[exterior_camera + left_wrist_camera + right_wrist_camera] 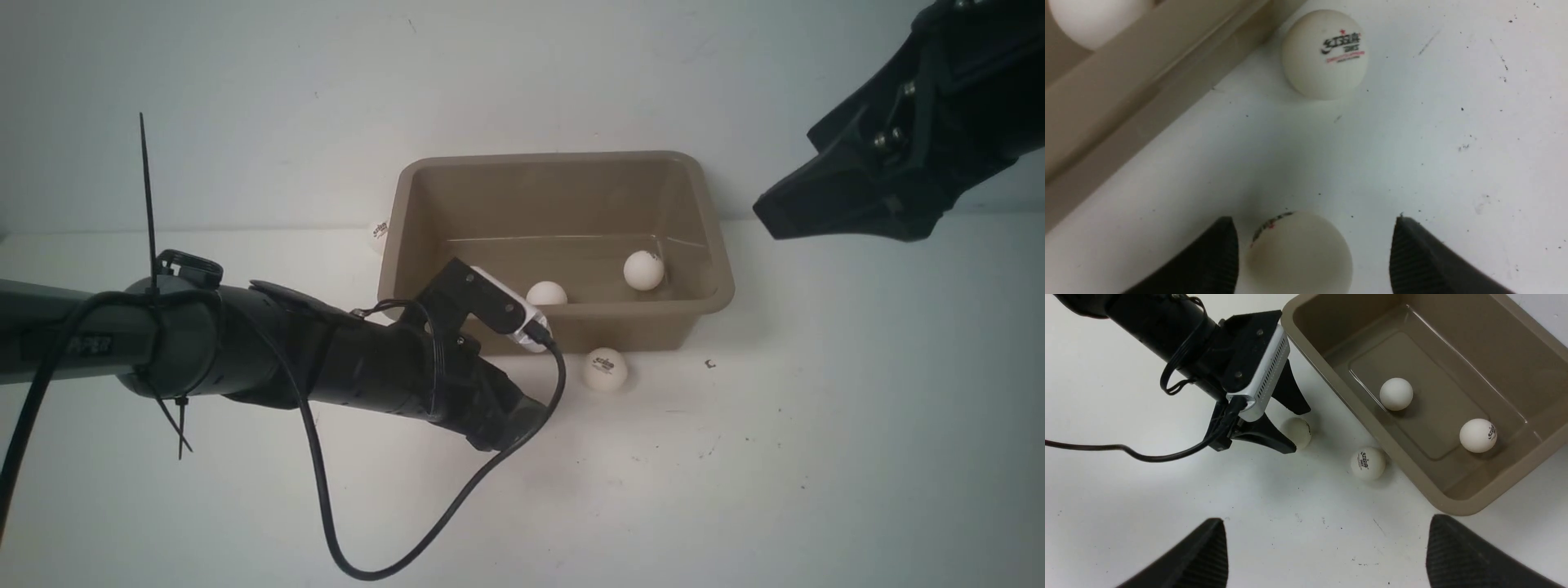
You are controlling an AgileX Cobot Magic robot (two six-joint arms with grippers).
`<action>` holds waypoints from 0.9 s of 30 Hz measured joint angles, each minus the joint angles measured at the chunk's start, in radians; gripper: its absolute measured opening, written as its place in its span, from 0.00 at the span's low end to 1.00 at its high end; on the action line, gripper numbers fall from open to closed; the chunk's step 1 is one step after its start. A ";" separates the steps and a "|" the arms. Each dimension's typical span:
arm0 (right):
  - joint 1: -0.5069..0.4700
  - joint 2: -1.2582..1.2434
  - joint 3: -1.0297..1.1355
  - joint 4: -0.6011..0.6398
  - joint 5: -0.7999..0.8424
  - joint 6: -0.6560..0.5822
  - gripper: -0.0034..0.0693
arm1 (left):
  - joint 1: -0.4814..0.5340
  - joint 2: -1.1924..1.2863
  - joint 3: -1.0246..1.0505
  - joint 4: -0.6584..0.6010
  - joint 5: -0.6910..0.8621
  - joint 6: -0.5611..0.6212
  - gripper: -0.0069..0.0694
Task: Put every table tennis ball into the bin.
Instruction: Use the left arm to clamp the table tennis ball closest to it
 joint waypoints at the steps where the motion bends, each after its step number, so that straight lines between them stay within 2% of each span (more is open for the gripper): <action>1: 0.000 0.000 0.000 0.000 0.000 0.000 0.86 | 0.000 0.001 0.000 0.000 -0.008 0.000 0.68; 9: 0.000 0.000 0.000 0.006 0.000 0.000 0.86 | 0.000 0.051 0.000 -0.011 -0.016 0.001 0.67; 12: 0.000 0.000 0.000 0.008 0.000 0.000 0.86 | 0.000 0.051 -0.001 -0.033 -0.016 0.001 0.62; 13: 0.000 0.000 0.000 0.008 0.000 0.000 0.86 | 0.000 0.051 -0.001 -0.035 -0.016 0.002 0.55; 16: 0.000 0.000 0.000 0.008 0.000 0.000 0.86 | 0.000 0.051 -0.001 -0.036 -0.003 0.013 0.55; 21: 0.000 0.000 0.000 0.008 0.000 0.000 0.86 | 0.000 0.037 -0.001 -0.036 0.101 0.037 0.55; 27: 0.000 0.000 0.000 0.008 0.000 0.000 0.86 | 0.000 -0.131 -0.001 0.001 0.182 0.036 0.55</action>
